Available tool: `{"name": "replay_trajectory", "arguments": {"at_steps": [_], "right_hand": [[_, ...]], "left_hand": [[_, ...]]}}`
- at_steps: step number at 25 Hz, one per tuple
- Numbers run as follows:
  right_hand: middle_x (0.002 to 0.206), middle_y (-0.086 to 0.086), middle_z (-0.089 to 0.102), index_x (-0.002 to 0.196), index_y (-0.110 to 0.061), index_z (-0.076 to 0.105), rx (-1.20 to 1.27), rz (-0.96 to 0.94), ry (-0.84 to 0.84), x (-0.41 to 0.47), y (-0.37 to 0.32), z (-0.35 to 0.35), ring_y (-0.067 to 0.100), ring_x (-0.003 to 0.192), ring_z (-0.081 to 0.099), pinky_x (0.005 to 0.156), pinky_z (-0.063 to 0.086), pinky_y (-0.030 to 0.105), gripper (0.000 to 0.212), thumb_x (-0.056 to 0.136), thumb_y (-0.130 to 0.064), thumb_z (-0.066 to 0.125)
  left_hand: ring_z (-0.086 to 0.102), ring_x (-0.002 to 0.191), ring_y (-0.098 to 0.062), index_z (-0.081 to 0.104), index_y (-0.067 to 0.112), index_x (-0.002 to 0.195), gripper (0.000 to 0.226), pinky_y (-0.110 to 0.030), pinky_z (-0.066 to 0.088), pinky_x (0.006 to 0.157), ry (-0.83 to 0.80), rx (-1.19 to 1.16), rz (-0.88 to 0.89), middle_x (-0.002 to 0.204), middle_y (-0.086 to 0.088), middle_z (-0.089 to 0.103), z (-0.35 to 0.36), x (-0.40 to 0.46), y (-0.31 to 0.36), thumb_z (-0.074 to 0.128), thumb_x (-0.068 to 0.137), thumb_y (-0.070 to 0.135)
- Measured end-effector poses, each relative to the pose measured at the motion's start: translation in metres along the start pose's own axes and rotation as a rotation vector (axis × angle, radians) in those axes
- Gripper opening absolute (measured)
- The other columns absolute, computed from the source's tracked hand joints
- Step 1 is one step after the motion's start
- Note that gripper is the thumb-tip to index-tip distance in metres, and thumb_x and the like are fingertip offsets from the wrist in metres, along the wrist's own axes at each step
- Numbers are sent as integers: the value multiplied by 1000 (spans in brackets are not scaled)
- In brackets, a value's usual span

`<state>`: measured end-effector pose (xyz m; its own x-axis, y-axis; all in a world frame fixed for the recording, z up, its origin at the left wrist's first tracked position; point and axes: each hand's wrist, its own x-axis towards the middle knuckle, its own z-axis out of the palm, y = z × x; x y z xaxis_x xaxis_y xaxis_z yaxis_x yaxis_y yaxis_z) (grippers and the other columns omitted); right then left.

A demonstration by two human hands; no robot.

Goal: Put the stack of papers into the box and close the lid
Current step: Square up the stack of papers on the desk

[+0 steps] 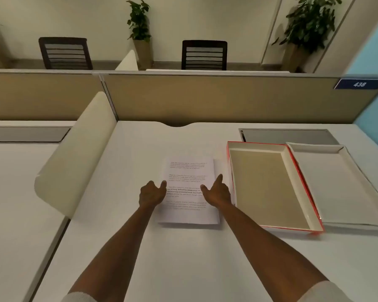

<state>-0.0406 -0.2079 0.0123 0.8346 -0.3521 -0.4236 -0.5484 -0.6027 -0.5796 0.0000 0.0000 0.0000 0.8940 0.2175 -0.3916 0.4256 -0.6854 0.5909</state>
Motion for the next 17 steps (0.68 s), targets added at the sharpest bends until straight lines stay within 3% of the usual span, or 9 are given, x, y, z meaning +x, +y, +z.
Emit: {"name": "replay_trajectory", "arguments": {"at_steps": [6, 10, 17], "right_hand": [[144, 19, 47, 153, -6, 17, -116, 43, 58, 17, 4, 12, 36, 132, 48, 105, 48, 44, 91, 86, -36, 71], [140, 19, 49, 154, -6, 17, -199, 7, 61, 24, 8, 16, 34, 127, 52, 100, 50, 42, 94, 84, -34, 74], [140, 18, 50, 153, -7, 20, -212, 2, 53, 34, 12, 16, 34, 127, 53, 98, 52, 42, 96, 82, -37, 76]], "left_hand": [[55, 131, -39, 54, -3, 138, 68, -43, 45, 108, 11, -119, -66, 143, -21, 59, 22, 7, 13, 53, 97, 52], [60, 124, -42, 53, -1, 135, 70, -47, 51, 105, 18, -239, -201, 137, -22, 61, 28, 16, 17, 61, 92, 53], [60, 124, -37, 54, 6, 133, 69, -50, 51, 107, -88, -245, -189, 136, -16, 60, 27, 36, 17, 68, 86, 55]]}}
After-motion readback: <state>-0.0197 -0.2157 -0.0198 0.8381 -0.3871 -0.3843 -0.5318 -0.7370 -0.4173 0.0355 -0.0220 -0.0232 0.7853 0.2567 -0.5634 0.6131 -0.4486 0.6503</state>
